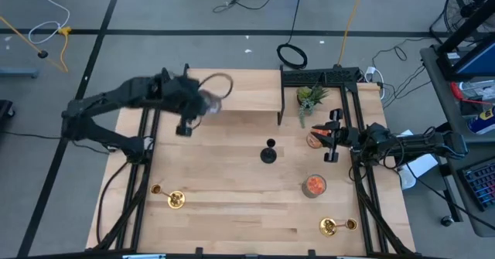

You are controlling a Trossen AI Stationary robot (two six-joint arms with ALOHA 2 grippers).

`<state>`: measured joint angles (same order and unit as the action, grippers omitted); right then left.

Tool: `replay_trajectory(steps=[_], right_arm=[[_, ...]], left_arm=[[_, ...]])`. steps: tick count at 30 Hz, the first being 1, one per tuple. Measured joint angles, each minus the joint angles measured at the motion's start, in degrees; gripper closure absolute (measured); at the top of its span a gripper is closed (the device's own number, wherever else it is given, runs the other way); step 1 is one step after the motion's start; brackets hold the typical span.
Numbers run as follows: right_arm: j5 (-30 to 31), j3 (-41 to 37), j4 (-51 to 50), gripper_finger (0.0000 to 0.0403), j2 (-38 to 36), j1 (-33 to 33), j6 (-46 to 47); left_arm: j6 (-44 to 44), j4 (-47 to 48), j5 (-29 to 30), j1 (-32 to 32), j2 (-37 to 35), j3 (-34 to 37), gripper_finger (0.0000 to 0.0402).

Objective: Pick & Place candle stick holders
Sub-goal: Put the left brown scented candle on the shelf

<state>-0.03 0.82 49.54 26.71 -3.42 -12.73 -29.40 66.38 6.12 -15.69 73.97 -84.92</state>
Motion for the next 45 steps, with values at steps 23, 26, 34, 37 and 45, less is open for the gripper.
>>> replay_trajectory(steps=[23,26,34,37,45], right_arm=[[0.0,-0.02,-0.11,0.0326,2.37,0.01,0.03],[0.0,-0.01,-0.09,0.0326,2.37,0.01,0.02],[0.0,-0.02,-0.09,0.0326,2.52,0.02,0.26],[0.0,-0.02,-0.07,0.0326,2.61,0.0,0.26],[0.0,-0.02,-0.07,0.0326,2.63,0.0,1.49]], left_arm=[[-4.29,-3.42,-14.55,-34.05,11.29,-2.19,0.0395],[-3.9,-3.47,-14.63,-34.68,11.91,-2.19,0.0385],[-3.5,-4.81,-13.83,-34.66,13.39,-2.32,0.0379],[-3.1,-5.87,-13.65,-34.45,13.47,-2.29,0.0379],[-3.04,-6.58,-13.47,-34.44,13.49,-2.19,0.0373]])
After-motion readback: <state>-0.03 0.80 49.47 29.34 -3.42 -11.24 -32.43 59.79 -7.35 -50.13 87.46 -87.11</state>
